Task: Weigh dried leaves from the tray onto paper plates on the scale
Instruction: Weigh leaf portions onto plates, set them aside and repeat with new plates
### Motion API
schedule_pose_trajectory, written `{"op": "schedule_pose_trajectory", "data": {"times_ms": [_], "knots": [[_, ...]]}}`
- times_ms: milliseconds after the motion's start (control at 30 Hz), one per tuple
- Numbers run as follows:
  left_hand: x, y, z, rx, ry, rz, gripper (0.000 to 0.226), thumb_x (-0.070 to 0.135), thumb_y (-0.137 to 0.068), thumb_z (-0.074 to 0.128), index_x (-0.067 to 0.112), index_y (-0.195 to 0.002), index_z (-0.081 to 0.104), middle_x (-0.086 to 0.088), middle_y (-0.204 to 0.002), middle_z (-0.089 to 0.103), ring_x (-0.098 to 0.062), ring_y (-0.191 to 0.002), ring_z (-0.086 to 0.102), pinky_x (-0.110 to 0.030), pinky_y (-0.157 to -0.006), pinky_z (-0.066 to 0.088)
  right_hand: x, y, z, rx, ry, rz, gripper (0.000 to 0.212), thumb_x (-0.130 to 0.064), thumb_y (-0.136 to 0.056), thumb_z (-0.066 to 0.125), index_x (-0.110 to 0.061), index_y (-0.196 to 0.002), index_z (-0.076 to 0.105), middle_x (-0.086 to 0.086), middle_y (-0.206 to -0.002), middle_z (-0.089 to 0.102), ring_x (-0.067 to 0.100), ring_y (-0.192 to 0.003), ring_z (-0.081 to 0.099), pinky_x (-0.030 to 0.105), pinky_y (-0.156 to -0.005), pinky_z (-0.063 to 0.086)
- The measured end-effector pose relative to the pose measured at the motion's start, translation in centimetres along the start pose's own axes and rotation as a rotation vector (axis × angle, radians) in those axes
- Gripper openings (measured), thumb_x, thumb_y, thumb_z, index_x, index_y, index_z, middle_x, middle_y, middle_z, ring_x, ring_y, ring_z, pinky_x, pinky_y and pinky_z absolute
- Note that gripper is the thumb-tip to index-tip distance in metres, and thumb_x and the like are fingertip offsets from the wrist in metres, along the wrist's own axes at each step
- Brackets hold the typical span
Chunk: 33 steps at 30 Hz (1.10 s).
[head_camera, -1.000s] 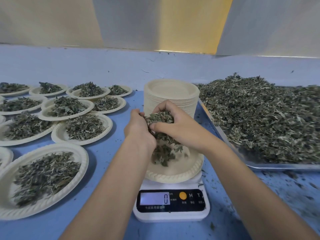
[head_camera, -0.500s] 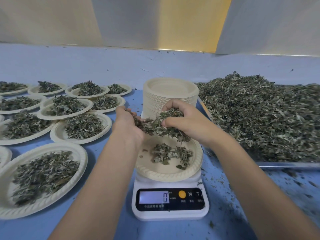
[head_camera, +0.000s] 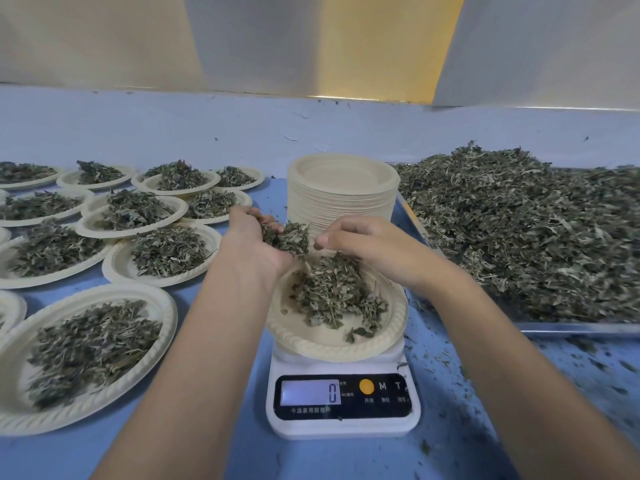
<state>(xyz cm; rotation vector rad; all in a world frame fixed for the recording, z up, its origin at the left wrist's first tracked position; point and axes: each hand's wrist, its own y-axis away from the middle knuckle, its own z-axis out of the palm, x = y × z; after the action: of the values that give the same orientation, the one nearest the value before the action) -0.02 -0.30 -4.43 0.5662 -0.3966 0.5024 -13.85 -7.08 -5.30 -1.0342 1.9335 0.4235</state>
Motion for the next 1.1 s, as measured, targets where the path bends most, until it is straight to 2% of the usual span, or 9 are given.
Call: {"op": "schedule_pose_trajectory", "data": {"times_ms": [67,200,300,500,600,767,900,1033,1100], "knots": [[0.0,0.0,-0.1,0.001,0.004,-0.004,0.035,0.016,-0.093,0.037,0.018,-0.059,0.028,0.005,-0.035,0.032,-0.012,-0.022,0.027,-0.005,-0.039,0.031,0.2,-0.1,0.0,0.052,0.002,0.012,0.022,-0.035,-0.085,0.064,-0.016,-0.094,0.07,0.009,-0.106,0.068,0.024,-0.102,0.061,0.043,-0.097,0.044],[0.0,-0.1,-0.2,0.003,-0.002,-0.007,0.036,0.017,-0.094,0.038,0.018,-0.059,0.029,0.006,-0.036,0.032,-0.011,-0.024,0.027,-0.007,-0.038,0.027,0.5,-0.3,-0.2,0.026,0.065,-0.036,0.013,-0.017,-0.082,0.07,-0.022,-0.093,0.069,-0.007,-0.103,0.068,0.001,-0.091,0.063,0.024,-0.088,0.046],[0.0,-0.2,-0.2,0.0,-0.004,-0.025,0.036,0.016,-0.093,0.037,0.018,-0.059,0.028,0.005,-0.035,0.032,-0.011,-0.024,0.026,-0.005,-0.037,0.028,0.6,-0.3,-0.1,-0.024,0.049,-0.03,0.02,-0.008,-0.08,0.071,-0.02,-0.096,0.067,-0.004,-0.104,0.068,0.008,-0.095,0.066,0.032,-0.093,0.051],[-0.1,0.0,-0.1,0.0,0.011,-0.034,0.036,0.016,-0.092,0.039,0.018,-0.058,0.029,0.006,-0.035,0.033,-0.01,-0.024,0.027,-0.006,-0.038,0.029,0.6,-0.4,-0.3,0.195,-0.098,-0.096,0.018,-0.021,-0.081,0.074,-0.019,-0.098,0.069,-0.01,-0.092,0.07,-0.002,-0.081,0.064,0.01,-0.077,0.048],[-0.3,0.1,0.1,-0.02,-0.008,-0.027,0.035,0.016,-0.093,0.037,0.017,-0.058,0.029,0.006,-0.034,0.032,-0.01,-0.023,0.028,-0.006,-0.038,0.028,0.3,-0.5,-0.1,0.251,-0.219,-0.121,0.018,-0.019,-0.084,0.07,-0.016,-0.102,0.067,-0.006,-0.089,0.067,0.004,-0.077,0.062,0.019,-0.075,0.051],[-1.0,0.0,0.5,-0.04,-0.064,0.013,0.032,0.019,-0.094,0.038,0.017,-0.062,0.033,0.005,-0.032,0.034,-0.01,-0.023,0.03,-0.009,-0.039,0.03,0.0,-0.6,0.7,0.161,-0.314,-0.147,0.023,-0.02,-0.082,0.073,-0.017,-0.104,0.066,-0.004,-0.09,0.066,0.007,-0.077,0.065,0.025,-0.07,0.057],[-1.8,-0.1,0.9,-0.02,-0.118,0.038,0.033,0.02,-0.093,0.04,0.018,-0.06,0.034,0.006,-0.034,0.035,-0.01,-0.04,0.031,-0.023,-0.061,0.036,0.1,-0.9,1.8,0.2,-0.366,-0.162,0.017,-0.011,-0.078,0.076,-0.013,-0.093,0.068,0.0,-0.082,0.067,0.015,-0.071,0.063,0.033,-0.069,0.058],[-2.4,-0.1,1.0,-0.005,-0.093,0.09,0.035,0.02,-0.094,0.042,0.018,-0.06,0.036,0.005,-0.048,0.035,-0.008,-0.039,0.03,-0.015,-0.039,0.031,0.2,-1.1,2.1,0.239,-0.375,-0.178,0.015,-0.002,-0.077,0.075,-0.015,-0.077,0.067,-0.005,-0.064,0.065,0.005,-0.059,0.061,0.024,-0.06,0.057],[-2.3,-0.1,1.0,-0.001,-0.084,0.084,0.035,0.021,-0.095,0.042,0.018,-0.06,0.036,0.006,-0.045,0.036,-0.007,-0.037,0.031,-0.015,-0.038,0.03,0.3,-1.1,1.9,0.238,-0.412,-0.164,0.015,0.0,-0.076,0.075,-0.014,-0.076,0.068,-0.004,-0.06,0.062,0.005,-0.055,0.06,0.023,-0.058,0.057]]}}
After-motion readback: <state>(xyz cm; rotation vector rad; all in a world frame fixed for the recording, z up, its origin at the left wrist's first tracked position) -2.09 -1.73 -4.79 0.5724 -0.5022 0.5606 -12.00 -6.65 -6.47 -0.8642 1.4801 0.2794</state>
